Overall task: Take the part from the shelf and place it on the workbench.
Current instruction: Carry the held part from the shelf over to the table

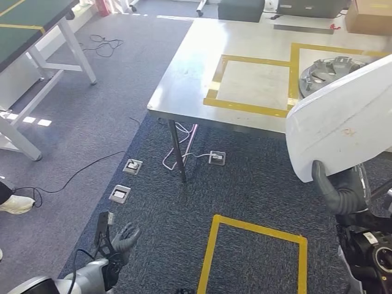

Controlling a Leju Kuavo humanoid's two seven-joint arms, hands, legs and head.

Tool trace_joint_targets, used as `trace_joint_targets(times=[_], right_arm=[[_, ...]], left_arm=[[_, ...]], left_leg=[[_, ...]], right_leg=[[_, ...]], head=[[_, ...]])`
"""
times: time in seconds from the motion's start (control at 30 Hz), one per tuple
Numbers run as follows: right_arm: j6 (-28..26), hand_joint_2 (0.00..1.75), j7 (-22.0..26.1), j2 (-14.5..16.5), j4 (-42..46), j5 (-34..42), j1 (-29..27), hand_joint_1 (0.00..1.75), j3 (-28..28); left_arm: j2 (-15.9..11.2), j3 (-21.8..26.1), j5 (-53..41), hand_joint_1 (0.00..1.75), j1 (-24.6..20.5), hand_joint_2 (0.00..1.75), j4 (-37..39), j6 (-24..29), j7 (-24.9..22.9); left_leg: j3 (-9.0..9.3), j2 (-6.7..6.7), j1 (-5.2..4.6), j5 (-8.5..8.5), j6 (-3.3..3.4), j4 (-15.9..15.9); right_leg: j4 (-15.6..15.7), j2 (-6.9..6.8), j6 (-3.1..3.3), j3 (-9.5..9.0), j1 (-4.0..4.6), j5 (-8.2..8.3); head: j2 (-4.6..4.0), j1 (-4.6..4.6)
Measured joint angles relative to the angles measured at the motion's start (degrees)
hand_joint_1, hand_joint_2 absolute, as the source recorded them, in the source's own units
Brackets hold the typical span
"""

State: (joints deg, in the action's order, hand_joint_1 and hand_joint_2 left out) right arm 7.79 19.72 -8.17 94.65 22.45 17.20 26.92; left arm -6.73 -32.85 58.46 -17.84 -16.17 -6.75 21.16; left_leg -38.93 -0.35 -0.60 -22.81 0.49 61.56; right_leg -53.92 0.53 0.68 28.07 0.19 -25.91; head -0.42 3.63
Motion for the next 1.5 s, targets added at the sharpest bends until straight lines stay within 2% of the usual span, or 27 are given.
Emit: trace_joint_targets(times=[0.03,0.1,0.23,0.27,0.33,0.37,0.4,0.43,0.5,0.53,0.6,0.7,0.77,0.87,0.9,0.93,0.97,1.03,1.07,1.1,1.23,1.3,1.37,1.4,1.43,1.47,1.5], right_arm=[[0.0,1.75,0.0,0.0,0.0,0.0,0.1,1.75,0.0],[-0.1,1.75,0.0,0.0,-0.1,0.0,0.3,1.75,0.0],[-0.1,1.75,0.0,0.0,-0.2,0.0,0.5,1.75,0.0],[-0.1,1.75,0.0,0.0,-0.3,0.0,0.6,1.75,0.0],[-0.1,1.75,0.0,0.0,-0.4,0.0,0.7,1.75,0.0],[-0.1,1.75,0.0,-0.1,-0.5,0.0,0.6,1.75,0.1],[-0.2,1.75,0.0,-0.1,-0.6,0.0,0.5,1.75,0.1],[-0.2,1.75,0.0,-0.1,-0.7,0.0,0.5,1.75,0.1],[-0.4,1.75,0.0,-0.2,-0.9,0.0,0.5,1.75,0.1],[-0.5,1.75,0.0,-0.2,-0.9,0.0,0.6,1.75,0.1],[-0.8,1.75,0.0,-0.2,-0.9,0.0,0.6,1.75,0.2],[-1.2,1.75,0.1,-0.2,-0.9,0.0,0.6,1.75,0.3],[-1.4,1.75,0.2,-0.2,-0.8,0.1,0.8,1.75,0.3],[-1.7,1.75,0.1,-0.2,-0.8,0.2,0.8,1.75,0.3],[-1.7,1.75,0.1,-0.2,-0.8,0.2,0.8,1.75,0.3],[-1.7,1.75,0.1,-0.2,-0.8,0.2,0.8,1.75,0.3],[-1.7,1.75,0.1,-0.2,-0.8,0.2,0.8,1.75,0.3],[-1.8,1.75,0.1,-0.2,-0.8,0.2,0.8,1.75,0.3],[-1.8,1.75,0.1,-0.2,-0.8,0.2,0.9,1.75,0.3],[-1.8,1.75,0.1,-0.2,-0.8,0.2,0.9,1.75,0.3],[-2.1,1.75,0.1,-0.3,-0.8,0.2,0.7,1.75,0.3],[-2.2,1.75,0.1,-0.3,-0.8,0.2,0.8,1.75,0.2],[-2.2,1.75,0.1,-0.3,-0.8,0.2,0.6,1.75,0.2],[-2.2,1.75,0.1,-0.3,-0.8,0.2,0.4,1.75,0.2],[-2.3,1.75,0.1,-0.3,-0.8,0.2,0.3,1.75,0.2],[-2.3,1.75,0.1,-0.3,-0.8,0.2,0.3,1.75,0.2],[-2.3,1.75,0.1,-0.3,-0.8,0.2,0.3,1.75,0.1]], left_arm=[[-0.1,0.0,0.0,0.00,-0.1,1.75,0.0,0.0,0.0],[-0.2,0.0,0.0,0.00,-0.3,1.75,0.0,0.0,0.0],[-0.2,0.0,0.0,0.00,-0.3,1.75,0.0,0.1,0.0],[-0.2,0.0,0.0,0.00,-0.3,1.75,0.0,0.1,0.0],[-0.1,0.0,0.0,0.00,-0.4,1.75,0.0,0.1,0.0],[-0.1,0.0,0.0,0.00,-0.3,1.75,0.0,0.1,0.0],[0.0,0.0,0.0,0.00,-0.2,1.75,0.0,0.1,0.0],[0.0,0.0,0.0,0.00,-0.1,1.75,0.0,0.1,0.0],[0.1,0.0,-0.1,0.00,-0.1,1.75,0.0,0.1,0.0],[0.1,0.0,-0.2,0.00,-0.2,1.75,0.0,0.1,0.0],[0.1,0.0,-0.3,0.00,-0.4,1.75,0.0,0.1,-0.1],[0.2,0.0,-0.4,0.00,-0.5,1.75,0.0,0.0,-0.2],[0.3,0.0,-0.5,0.00,-0.7,1.75,0.0,0.0,-0.3],[0.3,0.0,-0.5,0.00,-0.8,1.75,0.0,0.0,-0.5],[0.3,0.0,-0.6,0.00,-0.7,1.75,0.0,0.0,-0.6],[0.4,0.0,-0.6,0.00,-0.6,1.75,0.0,0.0,-0.7],[0.4,0.0,-0.6,0.00,-0.6,1.75,0.0,0.0,-0.8],[0.3,0.0,-0.6,0.00,-0.6,1.75,0.0,0.0,-0.8],[0.3,0.0,-0.6,0.00,-0.7,1.75,0.0,0.0,-0.8],[0.2,0.0,-0.6,0.00,-0.8,1.75,0.0,0.0,-0.8],[0.2,0.0,-0.6,0.00,-0.9,1.75,0.0,0.0,-0.9],[0.3,0.0,-0.6,0.00,-1.1,1.75,0.0,-0.1,-0.9],[0.3,0.0,-0.6,0.00,-1.1,1.75,0.0,-0.1,-0.9],[0.4,0.0,-0.5,0.00,-1.0,1.75,0.0,-0.1,-0.9],[0.4,0.0,-0.5,0.00,-0.9,1.75,0.0,-0.1,-0.9],[0.4,0.0,-0.4,0.00,-0.8,1.75,0.0,-0.1,-0.9],[0.4,0.0,-0.4,0.00,-0.8,1.75,0.0,-0.1,-0.9]], left_leg=[[1.44,0.03,-0.32,1.44,0.44,-3.8],[2.96,-0.04,-0.80,1.97,1.07,-7.6],[5.26,-0.13,-0.27,1.69,1.83,-8.6],[5.83,-0.12,-0.14,1.50,1.91,-8.7],[6.53,-0.11,-0.12,0.83,2.02,-8.7],[6.83,-0.12,-0.09,0.48,1.99,-8.7],[7.20,-0.16,-0.03,0.10,1.87,-8.6],[7.65,-0.20,0.07,-0.29,1.71,-8.6],[8.74,-0.28,0.32,-1.21,1.21,-8.5],[9.18,-0.31,0.40,-1.63,0.92,-8.4],[9.43,-0.33,0.41,-2.28,0.19,-8.0],[9.41,-0.24,0.40,-2.88,-0.77,-7.0],[7.22,-0.10,0.59,-4.39,-1.30,-2.7],[-0.37,-0.01,0.69,-8.24,-1.72,9.0],[-2.12,-0.02,0.68,-8.29,-1.63,10.7],[-2.70,-0.02,0.63,-7.00,-1.40,10.0],[-2.09,-0.02,0.54,-4.54,-1.02,7.0],[1.00,0.03,0.13,0.74,-0.13,-1.8],[2.22,0.03,-0.12,1.55,0.23,-5.0],[2.95,0.03,-0.34,1.73,0.56,-6.8],[4.56,-0.03,-0.19,1.44,1.70,-8.1],[5.56,0.00,0.00,1.07,2.06,-8.3],[6.28,-0.01,-0.02,0.35,2.22,-8.3],[6.74,-0.03,-0.03,-0.06,2.20,-8.3],[7.31,-0.05,-0.02,-0.50,2.15,-8.3],[8.00,-0.08,-0.01,-0.98,2.07,-8.2],[8.75,-0.10,0.00,-1.51,1.95,-8.2]], right_leg=[[0.0,0.04,-0.15,-0.38,0.05,-0.39],[-0.1,0.13,-0.64,-0.71,0.12,-0.90],[-2.9,0.03,-1.83,-0.42,0.18,-2.41],[-5.6,-0.04,-2.04,0.83,0.11,-3.68],[-13.3,-0.09,-2.59,5.21,-0.21,-6.66],[-16.2,-0.10,-2.90,7.34,-0.44,-7.53],[-17.4,-0.12,-3.20,8.75,-0.67,-7.39],[-16.2,-0.14,-3.45,9.01,-0.89,-5.88],[-9.0,-0.15,-3.83,7.03,-1.28,-0.26],[-5.3,-0.17,-3.89,5.99,-1.29,1.40],[-1.2,-0.27,-3.10,4.66,-1.09,2.33],[-0.4,-0.29,-1.31,3.80,-0.90,2.21],[-0.3,-0.20,-0.71,3.07,-0.94,2.03],[-0.2,-0.14,-0.22,2.38,-0.74,1.25],[-0.2,-0.10,-0.18,2.01,-0.66,0.91],[-0.2,-0.05,-0.19,1.52,-0.58,0.51],[-0.2,-0.01,-0.23,0.93,-0.53,0.08],[-0.1,0.03,-0.44,-0.27,-0.46,-0.83],[-0.1,0.08,-0.65,-0.59,-0.44,-1.21],[0.0,0.13,-0.92,-0.79,-0.41,-1.49],[-1.7,0.07,-2.10,-0.76,-0.34,-2.39],[-7.5,-0.05,-2.49,2.28,-0.43,-4.44],[-15.4,-0.07,-2.87,7.25,-0.48,-7.29],[-17.6,-0.08,-3.01,9.11,-0.53,-8.11],[-17.7,-0.10,-3.08,9.98,-0.58,-7.85],[-15.4,-0.13,-3.04,9.72,-0.64,-6.21],[-11.4,-0.18,-2.95,8.64,-0.69,-3.36]], head=[[0.00,-0.03],[0.00,-0.05],[0.00,-0.25],[0.00,-0.45],[0.00,-0.81],[0.00,-0.82],[0.00,-0.82],[0.00,-0.83],[0.00,-0.88],[0.00,-1.02],[0.00,-1.17],[0.00,-0.87],[0.00,-0.60],[0.00,-0.18],[0.00,-0.10],[0.00,-0.03],[0.00,0.02],[0.00,0.00],[0.00,-0.02],[0.00,-0.06],[0.00,-0.19],[0.00,-0.55],[0.00,-0.83],[0.00,-0.84],[0.00,-0.85],[0.00,-0.85],[0.00,-0.87]])
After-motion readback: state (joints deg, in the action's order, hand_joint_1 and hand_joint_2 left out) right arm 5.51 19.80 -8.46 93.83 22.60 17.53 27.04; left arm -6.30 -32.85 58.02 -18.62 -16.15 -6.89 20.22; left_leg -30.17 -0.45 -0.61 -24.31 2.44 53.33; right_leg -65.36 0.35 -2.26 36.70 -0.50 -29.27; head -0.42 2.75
